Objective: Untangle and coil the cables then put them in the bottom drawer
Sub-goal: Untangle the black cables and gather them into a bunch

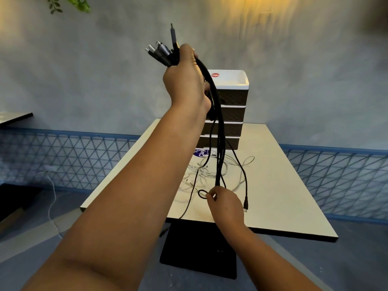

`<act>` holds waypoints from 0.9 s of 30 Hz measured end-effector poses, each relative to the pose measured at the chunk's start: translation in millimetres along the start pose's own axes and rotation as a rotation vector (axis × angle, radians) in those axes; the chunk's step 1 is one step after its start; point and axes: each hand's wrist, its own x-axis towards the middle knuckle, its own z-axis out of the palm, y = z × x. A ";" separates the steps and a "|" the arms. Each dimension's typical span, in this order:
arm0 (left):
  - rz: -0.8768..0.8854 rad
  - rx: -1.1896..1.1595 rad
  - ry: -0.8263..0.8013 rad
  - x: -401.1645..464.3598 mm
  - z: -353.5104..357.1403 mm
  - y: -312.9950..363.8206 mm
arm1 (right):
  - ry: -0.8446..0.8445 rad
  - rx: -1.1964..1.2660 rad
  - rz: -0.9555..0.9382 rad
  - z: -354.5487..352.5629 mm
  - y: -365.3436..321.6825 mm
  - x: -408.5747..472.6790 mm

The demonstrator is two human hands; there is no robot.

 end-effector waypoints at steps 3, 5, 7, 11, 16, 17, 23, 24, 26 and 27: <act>0.014 0.016 0.016 6.0 -3.9 1.5 | -0.031 0.159 -0.111 8.5 12.7 -15.3; 0.026 0.012 0.030 10.4 -6.7 4.7 | -0.045 0.183 -0.155 23.0 30.6 -31.9; 0.033 0.014 0.036 13.4 -8.1 8.0 | -0.106 0.161 -0.137 39.3 52.2 -46.6; 0.045 0.025 0.010 16.8 -8.2 10.3 | -0.228 0.106 -0.055 56.4 80.5 -62.0; 0.033 0.054 0.008 19.0 -10.4 0.7 | -0.470 0.375 0.249 50.4 84.1 -52.0; 0.027 0.049 0.005 19.5 -11.0 -1.7 | -0.547 0.441 0.311 46.8 84.0 -49.5; 0.018 0.042 0.012 23.3 -12.8 -4.5 | -0.833 0.389 0.313 33.0 94.5 -48.6; 0.023 0.044 0.013 24.8 -12.5 -2.5 | -0.822 0.406 0.314 33.2 96.2 -49.6; 0.035 0.041 0.006 27.8 -11.4 1.4 | -0.805 0.467 0.336 34.7 102.0 -54.1; 0.042 0.039 -0.002 28.7 -10.6 3.2 | -0.810 0.488 0.357 36.2 106.4 -57.6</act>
